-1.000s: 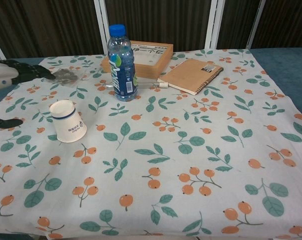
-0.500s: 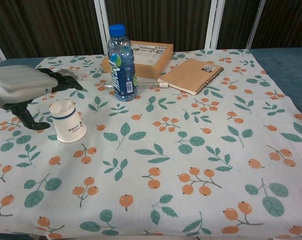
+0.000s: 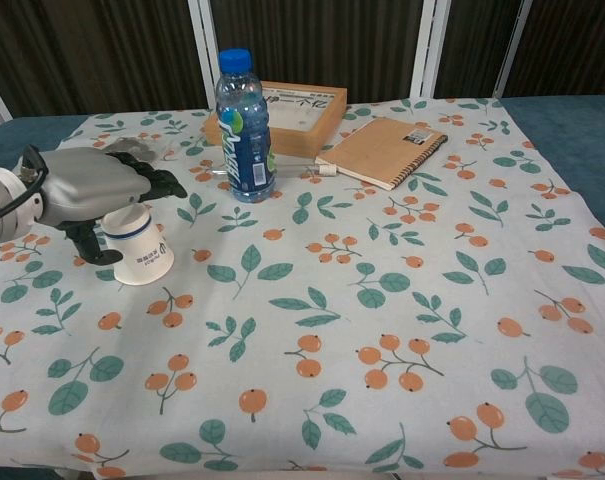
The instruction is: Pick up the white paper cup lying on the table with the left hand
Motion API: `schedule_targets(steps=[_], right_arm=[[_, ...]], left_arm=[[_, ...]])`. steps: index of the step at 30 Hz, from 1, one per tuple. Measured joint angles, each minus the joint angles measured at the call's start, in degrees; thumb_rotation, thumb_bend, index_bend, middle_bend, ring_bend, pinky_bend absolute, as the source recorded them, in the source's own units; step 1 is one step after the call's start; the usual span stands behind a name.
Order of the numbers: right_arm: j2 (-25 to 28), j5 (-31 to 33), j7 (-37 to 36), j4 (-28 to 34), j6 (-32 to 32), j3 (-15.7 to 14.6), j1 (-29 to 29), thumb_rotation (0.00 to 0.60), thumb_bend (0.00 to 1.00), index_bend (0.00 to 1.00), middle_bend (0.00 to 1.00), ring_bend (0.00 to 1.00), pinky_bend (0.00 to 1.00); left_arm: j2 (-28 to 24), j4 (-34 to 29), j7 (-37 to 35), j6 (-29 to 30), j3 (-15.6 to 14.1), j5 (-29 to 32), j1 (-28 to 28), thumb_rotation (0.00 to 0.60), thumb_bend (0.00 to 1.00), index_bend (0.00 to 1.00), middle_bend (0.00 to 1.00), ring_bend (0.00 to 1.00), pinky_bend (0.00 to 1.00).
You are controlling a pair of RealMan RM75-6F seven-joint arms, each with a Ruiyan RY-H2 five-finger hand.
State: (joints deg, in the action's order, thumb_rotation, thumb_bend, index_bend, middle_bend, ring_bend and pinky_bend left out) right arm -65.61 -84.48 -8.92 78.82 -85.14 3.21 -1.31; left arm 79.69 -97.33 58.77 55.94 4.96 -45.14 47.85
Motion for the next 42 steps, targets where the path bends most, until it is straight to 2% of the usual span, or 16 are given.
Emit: schedule_targets(steps=[3, 7, 10, 14, 19, 23, 28, 35, 37, 42], right_arm=[[-0.1, 0.3, 0.0, -0.1, 0.3, 0.1, 0.0, 0.6, 0.07, 0.0, 0.0, 0.0, 0.0], [-0.2, 0.4, 0.1, 0.0, 0.5, 0.2, -0.1, 0.6, 0.07, 0.0, 0.0, 0.0, 0.0], [-0.2, 0.5, 0.1, 0.1, 0.5, 0.3, -0.1, 0.6, 0.07, 0.0, 0.0, 0.0, 0.0], [-0.1, 0.8, 0.3, 0.3, 0.6, 0.4, -0.1, 0.6, 0.07, 0.0, 0.0, 0.0, 0.0], [0.0, 0.8, 0.5, 0.5, 0.7, 0.4, -0.1, 0.6, 0.07, 0.0, 0.0, 0.0, 0.0], [-0.1, 0.8, 0.7, 0.6, 1.0, 0.4, -0.2, 0.6, 0.07, 0.0, 0.0, 0.0, 0.0], [-0.1, 0.6, 1.2, 0.9, 1.2, 0.3, -0.3, 0.6, 0.07, 0.0, 0.0, 0.0, 0.0], [0.4, 0.9, 1.9, 2.2, 0.5, 0.7, -0.1, 0.6, 0.07, 0.0, 0.0, 0.0, 0.0], [0.5, 1.0, 2.1, 2.4, 0.5, 0.8, -0.1, 0.6, 0.07, 0.0, 0.0, 0.0, 0.0], [0.7, 1.2, 2.6, 3.1, 0.9, 0.8, -0.2, 0.6, 0.07, 0.0, 0.0, 0.0, 0.0]], left_arm=[[0.3, 0.5, 0.8, 0.9, -1.0, 0.4, 0.5, 0.6, 0.36, 0.17, 0.21, 0.0, 0.0], [0.6, 0.8, 1.4, 1.5, -1.8, 2.1, 1.2, 0.6, 0.38, 0.25, 0.29, 0.01, 0.0], [0.6, 0.9, 0.7, 1.9, -2.1, 2.4, 1.4, 0.6, 0.4, 0.34, 0.37, 0.05, 0.0], [0.5, 0.8, -2.0, 2.5, -2.0, 0.6, 1.2, 0.6, 0.41, 0.4, 0.43, 0.11, 0.01], [0.3, 0.8, -8.7, 3.6, -1.4, -3.9, -0.1, 0.6, 0.41, 0.44, 0.46, 0.15, 0.07], [-0.1, 1.0, -19.9, 3.4, -0.5, -8.5, -1.8, 0.6, 0.41, 0.42, 0.44, 0.15, 0.09], [-0.1, 2.9, -38.5, 1.7, 0.4, -14.4, -4.0, 0.6, 0.39, 0.37, 0.33, 0.08, 0.09], [2.4, 12.2, -67.6, -0.7, 0.8, -24.9, -7.1, 0.6, 0.39, 0.36, 0.29, 0.04, 0.1], [3.5, 15.9, -73.1, -1.2, 0.6, -27.8, -7.7, 0.6, 0.38, 0.32, 0.26, 0.03, 0.1], [6.0, 23.9, -80.6, -3.9, -0.7, -33.9, -8.6, 0.6, 0.39, 0.08, 0.08, 0.0, 0.08]])
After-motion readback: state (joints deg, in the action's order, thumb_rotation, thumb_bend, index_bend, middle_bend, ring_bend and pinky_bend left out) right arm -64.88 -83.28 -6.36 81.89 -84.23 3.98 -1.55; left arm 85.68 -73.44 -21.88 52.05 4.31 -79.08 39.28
